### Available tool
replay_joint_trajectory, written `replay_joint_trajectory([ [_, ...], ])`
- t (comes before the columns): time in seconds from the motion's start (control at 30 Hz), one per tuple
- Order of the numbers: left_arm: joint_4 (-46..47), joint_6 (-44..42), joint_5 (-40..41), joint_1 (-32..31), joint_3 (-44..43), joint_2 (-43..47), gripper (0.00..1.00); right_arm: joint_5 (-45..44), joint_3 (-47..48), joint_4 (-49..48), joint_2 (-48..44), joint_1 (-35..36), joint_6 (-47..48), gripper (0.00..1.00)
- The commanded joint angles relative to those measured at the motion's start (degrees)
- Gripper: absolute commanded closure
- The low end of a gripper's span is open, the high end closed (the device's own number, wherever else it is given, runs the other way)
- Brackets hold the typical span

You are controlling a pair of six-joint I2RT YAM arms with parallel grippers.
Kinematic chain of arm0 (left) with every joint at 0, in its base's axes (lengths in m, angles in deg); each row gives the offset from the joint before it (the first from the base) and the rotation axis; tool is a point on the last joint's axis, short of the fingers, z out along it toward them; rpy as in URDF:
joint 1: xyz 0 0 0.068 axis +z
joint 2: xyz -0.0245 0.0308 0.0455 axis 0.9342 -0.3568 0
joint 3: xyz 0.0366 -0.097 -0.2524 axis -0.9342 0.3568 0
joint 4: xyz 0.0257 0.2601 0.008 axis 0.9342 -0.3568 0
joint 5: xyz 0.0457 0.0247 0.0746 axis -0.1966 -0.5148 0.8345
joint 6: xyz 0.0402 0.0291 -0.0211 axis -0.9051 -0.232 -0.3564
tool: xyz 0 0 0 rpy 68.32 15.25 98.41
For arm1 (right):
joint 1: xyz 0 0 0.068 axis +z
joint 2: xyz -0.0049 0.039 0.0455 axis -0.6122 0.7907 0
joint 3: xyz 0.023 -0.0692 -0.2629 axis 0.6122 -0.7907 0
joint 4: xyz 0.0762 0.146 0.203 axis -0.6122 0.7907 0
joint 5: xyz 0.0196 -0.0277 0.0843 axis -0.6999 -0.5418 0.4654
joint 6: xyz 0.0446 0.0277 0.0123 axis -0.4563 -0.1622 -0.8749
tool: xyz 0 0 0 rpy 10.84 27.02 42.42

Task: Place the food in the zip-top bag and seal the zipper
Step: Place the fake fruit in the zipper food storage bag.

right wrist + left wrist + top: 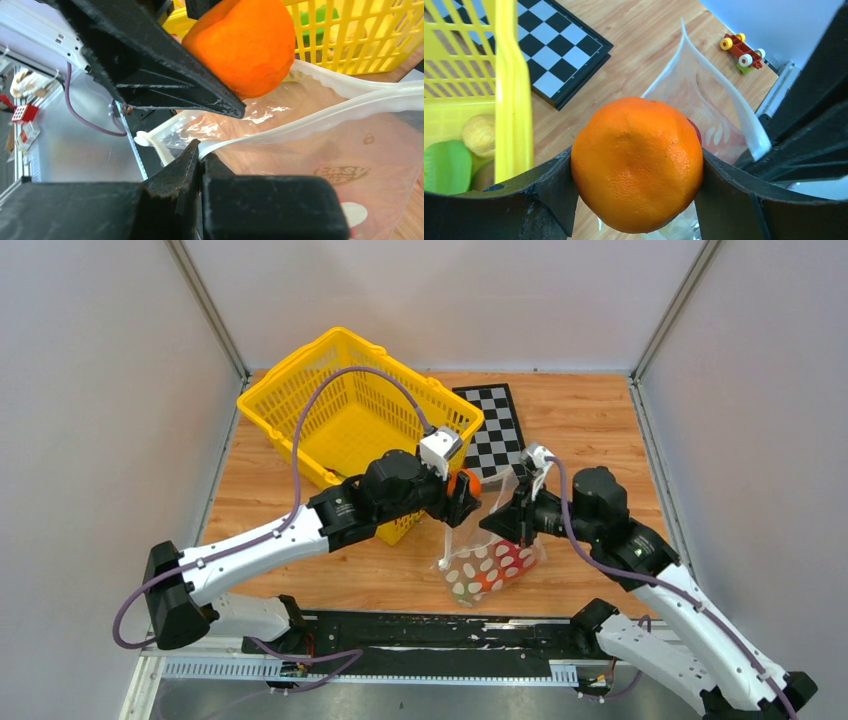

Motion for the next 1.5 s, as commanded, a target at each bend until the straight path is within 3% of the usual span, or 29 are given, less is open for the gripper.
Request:
replay_joint_trajectory([
  [0.0,-2.9,-1.9,4.4,0.0,-2.0,5.2,0.27,5.7,10.7,7.4,7.6,0.3,9.4,0.97],
  [0.2,-8.4,-3.3,7.0,0.0,-2.2,11.1,0.27,10.8,26.2,28.3,21.9,0.3,23.0,0.96],
  [0.47,-11.8,-4.8,2.2,0.0,-3.0,11.7,0.27,-7.0,22.7,37.2,25.6,0.3,18.3,0.97],
  [0.53,-11.1,-5.1,-0.5,0.0,-3.6,11.6,0.27,-12.3,22.1,36.9,24.5,0.3,14.3,0.96],
  [0.7,-8.9,-5.5,-9.2,-0.1,-6.3,8.9,0.29,-9.3,19.7,27.3,20.6,0.2,9.1,0.94],
  [0.83,-7.3,-8.1,-16.4,-1.2,-7.2,6.5,0.29,-12.1,19.3,24.9,18.2,0.3,7.8,0.94],
  [1.07,7.3,-6.8,-30.3,-1.4,-2.5,2.1,0.30,-9.9,16.7,21.1,15.0,0.3,7.4,0.93],
  [1.47,10.1,-7.3,-21.9,-1.4,1.3,-2.4,0.31,-12.8,14.6,21.6,12.6,0.3,6.9,0.92],
])
